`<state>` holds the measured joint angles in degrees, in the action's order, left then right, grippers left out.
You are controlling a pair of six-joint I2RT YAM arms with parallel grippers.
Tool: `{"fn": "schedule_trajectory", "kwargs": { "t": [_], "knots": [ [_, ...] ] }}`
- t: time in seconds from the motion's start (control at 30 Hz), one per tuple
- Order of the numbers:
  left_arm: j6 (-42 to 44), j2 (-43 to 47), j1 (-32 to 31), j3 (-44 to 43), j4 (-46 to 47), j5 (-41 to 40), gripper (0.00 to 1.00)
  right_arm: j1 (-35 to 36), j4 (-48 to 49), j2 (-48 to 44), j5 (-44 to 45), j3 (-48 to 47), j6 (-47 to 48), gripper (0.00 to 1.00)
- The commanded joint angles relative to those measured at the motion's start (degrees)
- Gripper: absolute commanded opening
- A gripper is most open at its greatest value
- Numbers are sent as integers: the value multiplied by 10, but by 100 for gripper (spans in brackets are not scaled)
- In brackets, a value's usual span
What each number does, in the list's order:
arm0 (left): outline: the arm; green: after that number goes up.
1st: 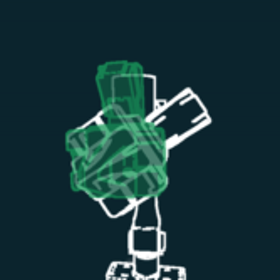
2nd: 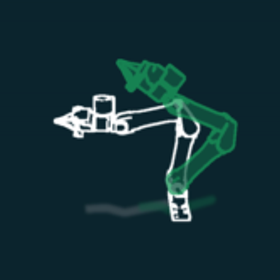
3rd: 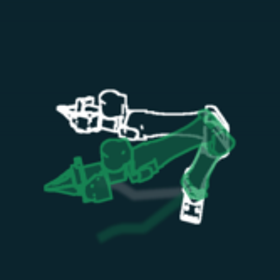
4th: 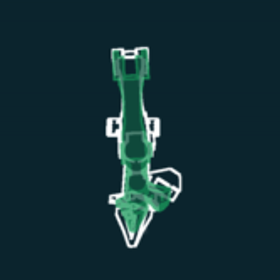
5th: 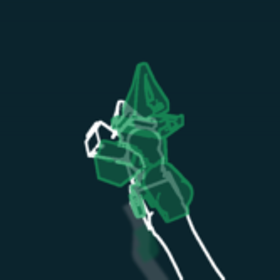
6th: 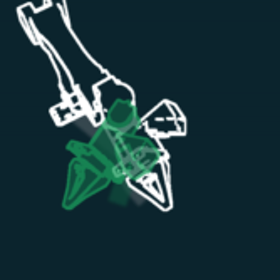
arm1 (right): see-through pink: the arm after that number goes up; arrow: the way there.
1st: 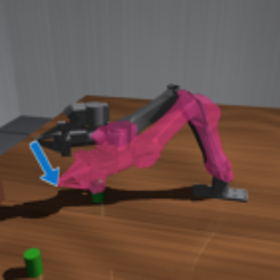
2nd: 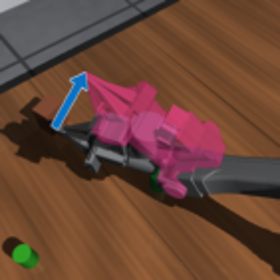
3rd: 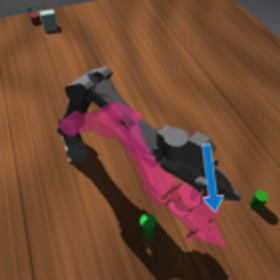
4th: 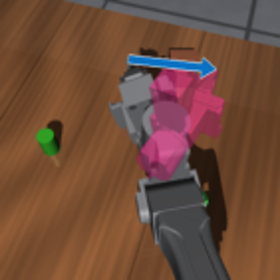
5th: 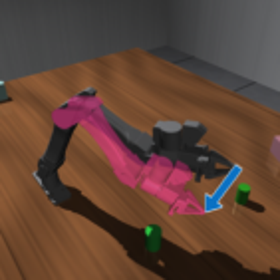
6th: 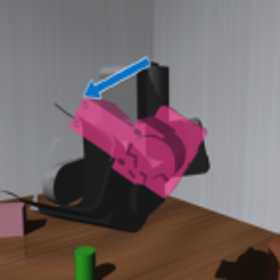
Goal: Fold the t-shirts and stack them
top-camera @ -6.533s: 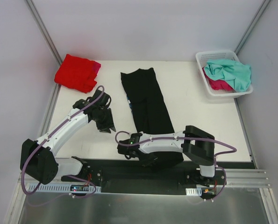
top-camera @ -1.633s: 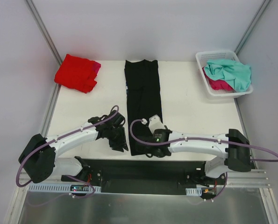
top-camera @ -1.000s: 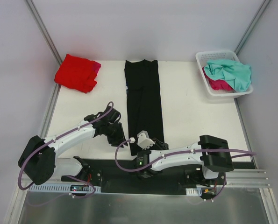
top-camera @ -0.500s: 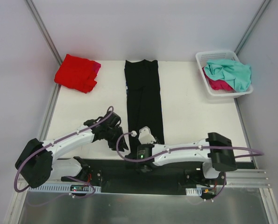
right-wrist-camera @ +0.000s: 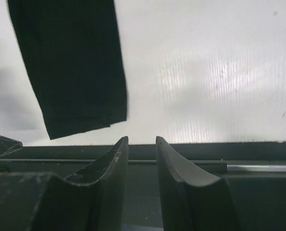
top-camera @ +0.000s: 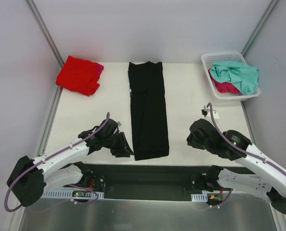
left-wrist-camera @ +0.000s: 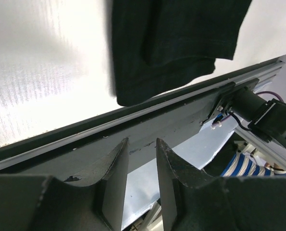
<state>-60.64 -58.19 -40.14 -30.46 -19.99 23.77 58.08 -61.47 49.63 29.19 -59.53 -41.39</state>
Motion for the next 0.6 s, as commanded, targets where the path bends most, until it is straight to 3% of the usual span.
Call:
{"fn": "schedule_trajectory", "kwargs": {
  "t": [0.0,0.37,0.57],
  "knots": [
    [-48,5,-2,35,54,34,29,-41,66,-37,-130,90,11,33],
    [-49,-41,-2,32,128,73,29,-66,292,-45,-323,246,-36,33],
    [-57,-54,-2,43,170,91,29,-88,317,-44,-359,276,-26,33]
  ]
}}
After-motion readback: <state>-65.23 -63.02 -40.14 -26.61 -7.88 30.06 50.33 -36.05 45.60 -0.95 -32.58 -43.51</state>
